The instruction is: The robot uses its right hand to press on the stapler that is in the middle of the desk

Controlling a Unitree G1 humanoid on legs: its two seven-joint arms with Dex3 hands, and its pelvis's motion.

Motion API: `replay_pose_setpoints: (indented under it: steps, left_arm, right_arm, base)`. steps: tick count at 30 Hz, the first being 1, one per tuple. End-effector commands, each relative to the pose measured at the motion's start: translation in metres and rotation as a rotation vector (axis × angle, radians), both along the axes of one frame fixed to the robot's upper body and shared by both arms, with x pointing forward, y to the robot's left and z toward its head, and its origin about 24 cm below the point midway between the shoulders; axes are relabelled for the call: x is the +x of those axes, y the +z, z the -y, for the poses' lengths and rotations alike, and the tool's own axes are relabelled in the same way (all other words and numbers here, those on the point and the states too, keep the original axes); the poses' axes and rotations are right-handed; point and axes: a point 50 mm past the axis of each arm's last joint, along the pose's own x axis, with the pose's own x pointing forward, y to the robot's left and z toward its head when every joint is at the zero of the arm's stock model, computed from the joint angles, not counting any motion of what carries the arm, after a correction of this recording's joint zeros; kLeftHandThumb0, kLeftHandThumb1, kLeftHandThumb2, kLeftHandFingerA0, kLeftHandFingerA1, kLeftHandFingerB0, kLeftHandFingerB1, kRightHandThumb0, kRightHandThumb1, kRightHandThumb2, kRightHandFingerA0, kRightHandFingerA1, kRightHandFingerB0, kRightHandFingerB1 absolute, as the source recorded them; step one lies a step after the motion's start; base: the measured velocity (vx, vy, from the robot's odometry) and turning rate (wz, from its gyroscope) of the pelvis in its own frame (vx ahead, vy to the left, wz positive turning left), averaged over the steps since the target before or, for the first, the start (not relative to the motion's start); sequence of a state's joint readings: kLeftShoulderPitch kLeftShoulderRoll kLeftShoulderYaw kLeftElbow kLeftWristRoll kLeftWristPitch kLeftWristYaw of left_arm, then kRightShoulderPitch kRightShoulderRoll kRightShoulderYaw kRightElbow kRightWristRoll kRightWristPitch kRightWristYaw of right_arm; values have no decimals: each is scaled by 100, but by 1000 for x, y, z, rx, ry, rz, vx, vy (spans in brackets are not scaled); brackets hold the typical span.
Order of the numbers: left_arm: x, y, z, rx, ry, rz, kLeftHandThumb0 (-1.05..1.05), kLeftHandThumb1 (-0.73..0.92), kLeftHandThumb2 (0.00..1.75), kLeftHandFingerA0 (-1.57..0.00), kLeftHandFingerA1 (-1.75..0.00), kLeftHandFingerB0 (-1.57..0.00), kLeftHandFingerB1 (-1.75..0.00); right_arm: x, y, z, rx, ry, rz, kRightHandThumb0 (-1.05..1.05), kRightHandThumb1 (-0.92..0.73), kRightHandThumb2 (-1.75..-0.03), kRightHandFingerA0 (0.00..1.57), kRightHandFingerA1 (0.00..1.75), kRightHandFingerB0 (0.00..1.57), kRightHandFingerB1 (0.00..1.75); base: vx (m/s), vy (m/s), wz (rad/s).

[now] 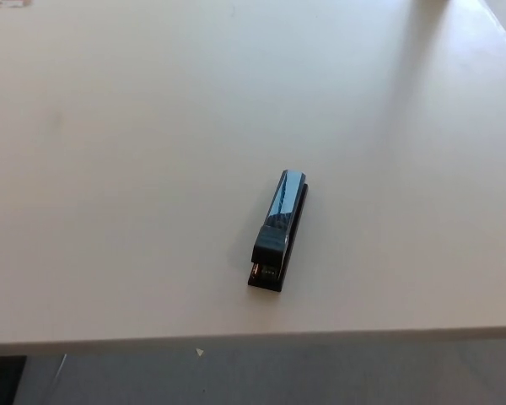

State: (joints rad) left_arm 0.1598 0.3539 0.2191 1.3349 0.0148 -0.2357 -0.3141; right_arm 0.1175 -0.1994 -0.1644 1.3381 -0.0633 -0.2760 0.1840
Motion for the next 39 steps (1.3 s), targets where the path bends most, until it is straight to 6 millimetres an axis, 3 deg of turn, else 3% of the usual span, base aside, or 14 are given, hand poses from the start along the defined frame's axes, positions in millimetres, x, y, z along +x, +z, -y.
replay_pose_setpoints:
  steps: [1, 7, 9, 10, 11, 22, 23, 24, 29, 30, 31, 35, 36, 39]
  left_arm:
    - [46, 78, -4, 17, -298, 664, -82, 74, 112, 0, -36, -6, -29]
    - [72, 135, 26, 76, -407, 909, -86, 91, 69, -8, -37, -8, -29]
    - [79, 149, 31, 109, -457, 965, -89, 92, 69, -8, -40, -8, -30]
    - [79, 155, 33, 109, -461, 979, -88, 92, 69, -9, -41, -8, -29]
    - [80, 161, 33, 117, -479, 992, -87, 73, 108, -7, -45, -5, -31]
    - [44, 162, -11, 126, -297, 853, -79, 92, 71, -4, -37, -3, -27]
    - [41, 167, -15, 138, -290, 847, -83, 75, 106, -8, -42, -3, -29]
    - [38, 174, -18, 135, -296, 834, -81, 73, 114, -1, -39, -2, -28]
    - [36, 203, -13, 116, -318, 908, -86, 92, 69, -8, -40, -5, -29]
    - [36, 208, -11, 116, -320, 926, -84, 92, 70, -9, -41, -7, -29]
    - [37, 220, -9, 124, -329, 971, -78, 70, 112, 0, -44, -6, -32]
    - [36, 240, -8, 126, -323, 1020, -84, 92, 72, -3, -35, -2, -26]
    - [35, 240, -10, 124, -327, 999, -84, 92, 72, -2, -35, -1, -26]
    - [32, 240, -15, 114, -319, 953, -88, 81, 115, 0, -30, -1, -27]
  right_arm:
    - [57, 114, 71, -207, 153, 773, -105, -76, -124, 1, 29, 0, 9]
    - [80, 176, 37, -253, 320, 1088, -105, -78, -124, 2, 40, 0, 9]
    - [83, 191, 32, -263, 343, 1156, -101, -92, -77, 2, 42, 0, 8]
    - [84, 196, 32, -266, 358, 1181, -105, -79, -126, 0, 37, 0, 9]
    - [84, 205, 30, -281, 374, 1209, -105, -80, -126, 1, 38, 0, 8]
    - [46, 217, 82, -391, 239, 991, -99, -86, -128, 0, 34, 0, 14]
    - [43, 223, 85, -407, 237, 993, -94, -92, -82, 5, 39, 0, 5]
    - [42, 230, 88, -414, 239, 1004, -99, -86, -129, 1, 37, 0, 12]
    - [40, 257, 83, -435, 261, 1060, -101, -83, -128, 1, 40, 0, 14]
    - [40, 263, 82, -446, 275, 1075, -97, -92, -82, 6, 42, 0, 13]
    - [39, 273, 80, -466, 270, 1095, -100, -83, -128, 1, 39, 0, 15]
    - [35, 283, 78, -489, 251, 1099, -91, -92, -83, 4, 42, 1, 21]
    - [34, 280, 81, -490, 233, 1080, -88, -77, -125, 0, 44, 2, 26]
    - [31, 282, 86, -505, 224, 1035, -85, -75, -124, 0, 44, 0, 28]
  base:
    - [0, 0, 0]
    - [0, 0, 0]
    - [0, 0, 0]
    - [0, 0, 0]
    - [0, 0, 0]
    - [0, 0, 0]
    - [0, 0, 0]
    - [0, 0, 0]
    - [0, 0, 0]
    - [0, 0, 0]
    - [0, 0, 0]
    - [0, 0, 0]
    - [0, 0, 0]
    - [0, 0, 0]
